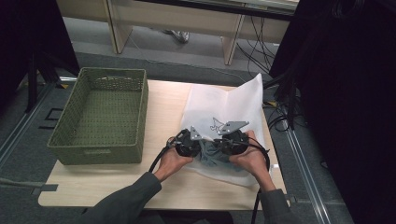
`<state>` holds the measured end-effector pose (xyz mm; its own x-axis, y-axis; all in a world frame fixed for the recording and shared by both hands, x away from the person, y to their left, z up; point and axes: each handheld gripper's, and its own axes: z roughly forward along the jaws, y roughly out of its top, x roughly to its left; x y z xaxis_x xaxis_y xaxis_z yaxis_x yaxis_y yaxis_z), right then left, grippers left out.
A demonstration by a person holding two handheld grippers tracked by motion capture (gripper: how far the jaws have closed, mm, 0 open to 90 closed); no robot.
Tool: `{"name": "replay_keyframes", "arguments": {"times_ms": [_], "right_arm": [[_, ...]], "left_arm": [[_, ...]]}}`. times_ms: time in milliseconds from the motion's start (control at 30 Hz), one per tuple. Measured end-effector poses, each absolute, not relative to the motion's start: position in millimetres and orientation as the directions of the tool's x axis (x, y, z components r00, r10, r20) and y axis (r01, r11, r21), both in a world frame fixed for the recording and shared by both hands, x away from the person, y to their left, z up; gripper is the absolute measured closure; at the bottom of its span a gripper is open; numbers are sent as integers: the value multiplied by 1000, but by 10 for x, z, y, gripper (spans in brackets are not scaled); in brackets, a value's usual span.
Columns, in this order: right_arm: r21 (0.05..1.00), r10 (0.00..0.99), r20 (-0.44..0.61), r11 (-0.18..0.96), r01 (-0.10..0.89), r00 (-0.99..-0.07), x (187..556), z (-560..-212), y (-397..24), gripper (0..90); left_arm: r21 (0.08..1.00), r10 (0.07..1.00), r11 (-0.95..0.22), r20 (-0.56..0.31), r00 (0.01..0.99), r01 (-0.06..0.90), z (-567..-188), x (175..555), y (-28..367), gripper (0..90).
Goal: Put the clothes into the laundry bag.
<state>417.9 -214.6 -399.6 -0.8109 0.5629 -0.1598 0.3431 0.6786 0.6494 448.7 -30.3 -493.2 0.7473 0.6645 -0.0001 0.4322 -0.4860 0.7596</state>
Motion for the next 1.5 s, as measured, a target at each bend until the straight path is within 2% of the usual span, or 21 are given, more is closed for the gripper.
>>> {"name": "replay_keyframes", "arguments": {"times_ms": [133, 267, 400, 467, 533, 733, 767, 933, 967, 1033, 1067, 1100, 1133, 1167, 1200, 1233, 1267, 1400, 1433, 1467, 1500], "right_arm": [[645, 593, -149, 665, 376, -791, 4153, -4006, -2169, 863], [655, 590, -155, 662, 365, -792, 4166, -3992, -2205, 861], [650, 574, -201, 684, 330, -794, 4133, -4044, -2215, 784], [638, 583, -244, 698, 324, -775, 4093, -4039, -2263, 713], [650, 612, -255, 682, 336, -748, 4048, -4031, -2339, 630], [615, 604, -345, 724, 313, -719, 3905, -3995, -2599, 590], [617, 626, -333, 710, 338, -705, 3891, -4005, -2629, 581], [611, 622, -335, 715, 339, -708, 3917, -4034, -2650, 612], [601, 600, -348, 732, 320, -721, 3930, -4036, -2631, 628], [572, 603, -353, 744, 345, -716, 3944, -4051, -2605, 694], [548, 581, -363, 765, 337, -728, 3973, -4060, -2620, 732], [558, 602, -349, 749, 357, -718, 3979, -4084, -2634, 804], [552, 604, -352, 751, 362, -715, 3987, -4098, -2647, 836], [543, 591, -350, 760, 357, -727, 4002, -4102, -2661, 857], [543, 591, -350, 760, 357, -727, 4002, -4102, -2661, 857], [556, 612, -321, 740, 380, -723, 3999, -4099, -2670, 900], [586, 612, -301, 724, 365, -731, 4001, -4062, -2695, 900], [628, 626, -247, 685, 370, -740, 3966, -3957, -2696, 900], [634, 632, -238, 676, 375, -738, 3954, -3935, -2693, 900], [645, 622, -239, 676, 358, -746, 3953, -3919, -2695, 900], [646, 616, -228, 675, 356, -754, 3952, -3910, -2699, 900]], "left_arm": [[768, 656, -470, -25, 754, 435, -4891, 4466, -252, 726], [771, 635, -476, -32, 772, 424, -4808, 4353, -162, 524], [767, 634, -481, -30, 773, 424, -4784, 4197, -104, 389], [767, 625, -488, -26, 780, 417, -4747, 4109, -69, 334], [773, 623, -482, -28, 782, 412, -4727, 4059, -52, 314], [770, 547, -541, 16, 837, 339, -4756, 3831, -193, 268], [769, 548, -542, 16, 837, 340, -4781, 3835, -249, 262], [774, 553, -547, 49, 832, 318, -4868, 4002, -524, 222], [774, 553, -547, 49, 832, 318, -4868, 4002, -524, 222], [769, 597, -548, 84, 798, 329, -4925, 4144, -673, 213], [769, 597, -548, 84, 798, 329, -4925, 4144, -673, 213], [765, 601, -560, 109, 792, 320, -4943, 4196, -715, 266], [762, 609, -577, 161, 777, 294, -4980, 4280, -791, 375], [762, 609, -577, 161, 777, 294, -4980, 4280, -791, 475], [771, 624, -562, 158, 765, 299, -4995, 4318, -831, 475], [782, 641, -539, 140, 755, 312, -4986, 4338, -854, 625], [782, 648, -535, 138, 749, 319, -4958, 4352, -870, 717], [836, 700, -444, 99, 707, 322, -4674, 4475, -931, 747], [836, 700, -444, 99, 707, 322, -4674, 4475, -931, 747], [851, 715, -395, 48, 698, 347, -4661, 4551, -975, 746], [850, 714, -400, 56, 698, 342, -4719, 4585, -1011, 743]]}}
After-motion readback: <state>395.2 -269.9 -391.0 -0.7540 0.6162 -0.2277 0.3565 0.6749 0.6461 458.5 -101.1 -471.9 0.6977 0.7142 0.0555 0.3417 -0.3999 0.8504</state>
